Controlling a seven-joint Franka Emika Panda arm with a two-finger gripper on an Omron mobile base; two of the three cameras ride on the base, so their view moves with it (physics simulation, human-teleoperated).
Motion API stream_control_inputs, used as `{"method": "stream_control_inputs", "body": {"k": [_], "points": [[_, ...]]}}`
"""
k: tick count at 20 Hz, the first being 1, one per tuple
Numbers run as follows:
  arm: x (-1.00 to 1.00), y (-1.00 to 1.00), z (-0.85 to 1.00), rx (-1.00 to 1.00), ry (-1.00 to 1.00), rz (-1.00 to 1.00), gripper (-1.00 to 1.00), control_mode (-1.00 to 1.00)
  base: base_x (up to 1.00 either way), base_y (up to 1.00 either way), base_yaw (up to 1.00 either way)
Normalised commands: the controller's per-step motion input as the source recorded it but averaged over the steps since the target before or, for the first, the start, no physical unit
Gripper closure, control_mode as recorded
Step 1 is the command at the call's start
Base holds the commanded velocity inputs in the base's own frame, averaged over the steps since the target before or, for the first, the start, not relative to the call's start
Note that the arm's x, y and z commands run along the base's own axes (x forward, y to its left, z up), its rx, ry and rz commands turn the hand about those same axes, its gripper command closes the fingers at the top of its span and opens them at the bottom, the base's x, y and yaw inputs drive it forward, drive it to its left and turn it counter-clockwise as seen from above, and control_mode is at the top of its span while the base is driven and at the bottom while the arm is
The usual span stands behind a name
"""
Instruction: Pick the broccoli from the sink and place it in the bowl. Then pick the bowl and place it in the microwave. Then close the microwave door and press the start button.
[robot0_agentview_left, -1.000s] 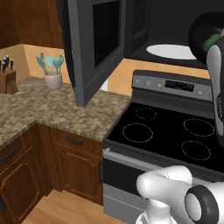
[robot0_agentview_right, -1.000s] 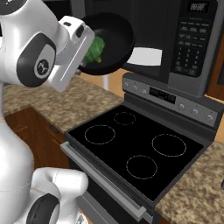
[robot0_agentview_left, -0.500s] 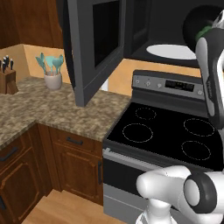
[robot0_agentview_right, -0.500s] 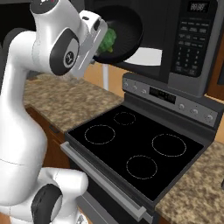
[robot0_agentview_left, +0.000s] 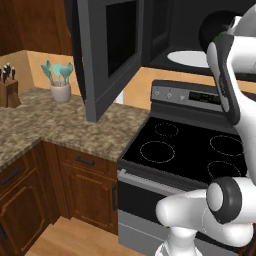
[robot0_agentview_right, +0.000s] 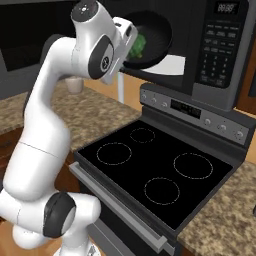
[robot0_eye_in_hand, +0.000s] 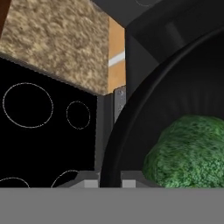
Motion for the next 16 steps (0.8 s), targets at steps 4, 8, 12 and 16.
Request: {"method": "stream_control_inputs", "body": {"k": [4, 8, 12, 16], "points": [[0.61, -0.21, -0.12, 0.0, 0.01, 0.0, 1.0, -1.0, 0.0, 0.0, 0.0], [0.57, -0.15, -0.23, 0.0, 0.05, 0.0, 1.0, -1.0, 0.0, 0.0, 0.0], [0.53, -0.05, -0.33, 0.0, 0.06, 0.0, 1.0, -1.0, 0.0, 0.0, 0.0], [0.43, -0.11, -0.24, 0.0, 0.02, 0.0, 1.0, -1.0, 0.0, 0.0, 0.0]]}}
